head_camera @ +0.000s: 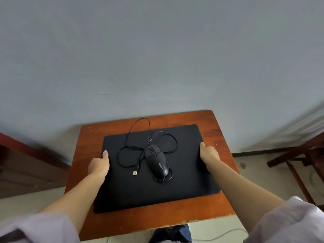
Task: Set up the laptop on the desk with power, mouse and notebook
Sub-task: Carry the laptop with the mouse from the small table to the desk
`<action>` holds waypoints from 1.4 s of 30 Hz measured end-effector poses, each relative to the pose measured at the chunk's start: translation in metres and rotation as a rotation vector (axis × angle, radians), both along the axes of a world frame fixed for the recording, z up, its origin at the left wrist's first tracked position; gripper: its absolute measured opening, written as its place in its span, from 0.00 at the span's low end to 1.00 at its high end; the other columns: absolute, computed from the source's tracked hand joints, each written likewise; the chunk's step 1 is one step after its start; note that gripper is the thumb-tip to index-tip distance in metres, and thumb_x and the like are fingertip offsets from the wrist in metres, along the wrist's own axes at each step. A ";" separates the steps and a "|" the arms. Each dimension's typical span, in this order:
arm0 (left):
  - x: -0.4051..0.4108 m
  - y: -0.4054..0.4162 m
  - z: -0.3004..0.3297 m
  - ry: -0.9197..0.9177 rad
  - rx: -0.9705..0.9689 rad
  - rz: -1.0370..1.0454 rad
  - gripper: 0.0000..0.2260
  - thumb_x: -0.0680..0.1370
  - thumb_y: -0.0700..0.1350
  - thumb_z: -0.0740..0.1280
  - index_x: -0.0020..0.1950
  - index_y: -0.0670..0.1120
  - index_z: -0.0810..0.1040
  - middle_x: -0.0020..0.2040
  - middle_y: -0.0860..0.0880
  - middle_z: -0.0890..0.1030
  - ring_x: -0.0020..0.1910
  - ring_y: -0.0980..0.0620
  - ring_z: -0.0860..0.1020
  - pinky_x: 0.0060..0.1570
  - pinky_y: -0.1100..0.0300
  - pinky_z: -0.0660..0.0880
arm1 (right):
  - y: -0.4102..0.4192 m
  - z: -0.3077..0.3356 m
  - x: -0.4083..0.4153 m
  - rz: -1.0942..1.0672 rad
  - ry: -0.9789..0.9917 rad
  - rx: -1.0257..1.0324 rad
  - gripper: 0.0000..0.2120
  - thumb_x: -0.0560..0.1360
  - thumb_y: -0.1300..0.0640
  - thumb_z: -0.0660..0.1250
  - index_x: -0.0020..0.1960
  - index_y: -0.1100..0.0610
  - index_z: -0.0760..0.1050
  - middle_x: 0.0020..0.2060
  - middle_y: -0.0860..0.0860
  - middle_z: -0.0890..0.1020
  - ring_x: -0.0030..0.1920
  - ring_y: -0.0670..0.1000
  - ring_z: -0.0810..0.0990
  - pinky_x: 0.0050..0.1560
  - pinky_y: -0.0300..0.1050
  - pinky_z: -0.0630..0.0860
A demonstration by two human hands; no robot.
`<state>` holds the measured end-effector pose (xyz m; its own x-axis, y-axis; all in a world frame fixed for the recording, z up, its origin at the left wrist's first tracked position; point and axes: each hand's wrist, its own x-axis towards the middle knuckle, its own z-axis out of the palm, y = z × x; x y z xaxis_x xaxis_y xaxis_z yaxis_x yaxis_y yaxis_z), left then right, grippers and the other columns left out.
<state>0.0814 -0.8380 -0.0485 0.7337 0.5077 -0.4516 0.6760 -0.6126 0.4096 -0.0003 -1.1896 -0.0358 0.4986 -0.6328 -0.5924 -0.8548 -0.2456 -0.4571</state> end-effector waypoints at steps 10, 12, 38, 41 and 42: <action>0.014 -0.098 0.016 -0.061 -0.111 -0.360 0.27 0.79 0.62 0.51 0.45 0.38 0.73 0.42 0.42 0.75 0.38 0.41 0.73 0.39 0.51 0.69 | -0.048 0.013 -0.092 -0.390 -0.075 -0.009 0.28 0.79 0.44 0.48 0.63 0.67 0.68 0.61 0.63 0.74 0.58 0.62 0.74 0.55 0.50 0.69; 0.010 -0.138 0.020 -0.054 -0.138 -0.464 0.27 0.78 0.62 0.51 0.46 0.38 0.73 0.41 0.43 0.75 0.35 0.43 0.72 0.38 0.52 0.69 | -0.065 0.017 -0.128 -0.499 -0.079 -0.024 0.28 0.79 0.44 0.48 0.63 0.67 0.69 0.60 0.62 0.74 0.54 0.62 0.74 0.49 0.48 0.67; -0.458 -0.672 0.010 0.183 -0.152 -1.536 0.30 0.79 0.59 0.54 0.65 0.34 0.69 0.65 0.36 0.73 0.62 0.36 0.72 0.53 0.51 0.69 | -0.266 0.013 -0.724 -1.516 0.003 -0.081 0.27 0.80 0.48 0.49 0.64 0.70 0.67 0.64 0.66 0.72 0.64 0.65 0.70 0.63 0.52 0.67; -0.499 -0.729 0.008 0.188 -0.157 -1.609 0.29 0.79 0.59 0.54 0.66 0.34 0.69 0.66 0.36 0.73 0.63 0.36 0.71 0.59 0.49 0.69 | -0.302 0.008 -0.761 -1.576 -0.003 -0.065 0.26 0.80 0.49 0.49 0.64 0.70 0.67 0.64 0.66 0.71 0.63 0.65 0.70 0.62 0.52 0.67; -0.511 -0.750 0.006 0.173 -0.150 -1.646 0.29 0.80 0.58 0.54 0.65 0.33 0.69 0.65 0.35 0.73 0.63 0.36 0.72 0.60 0.49 0.69 | -0.316 0.007 -0.772 -1.592 -0.007 -0.061 0.26 0.80 0.49 0.49 0.64 0.70 0.67 0.64 0.66 0.72 0.63 0.65 0.70 0.62 0.52 0.67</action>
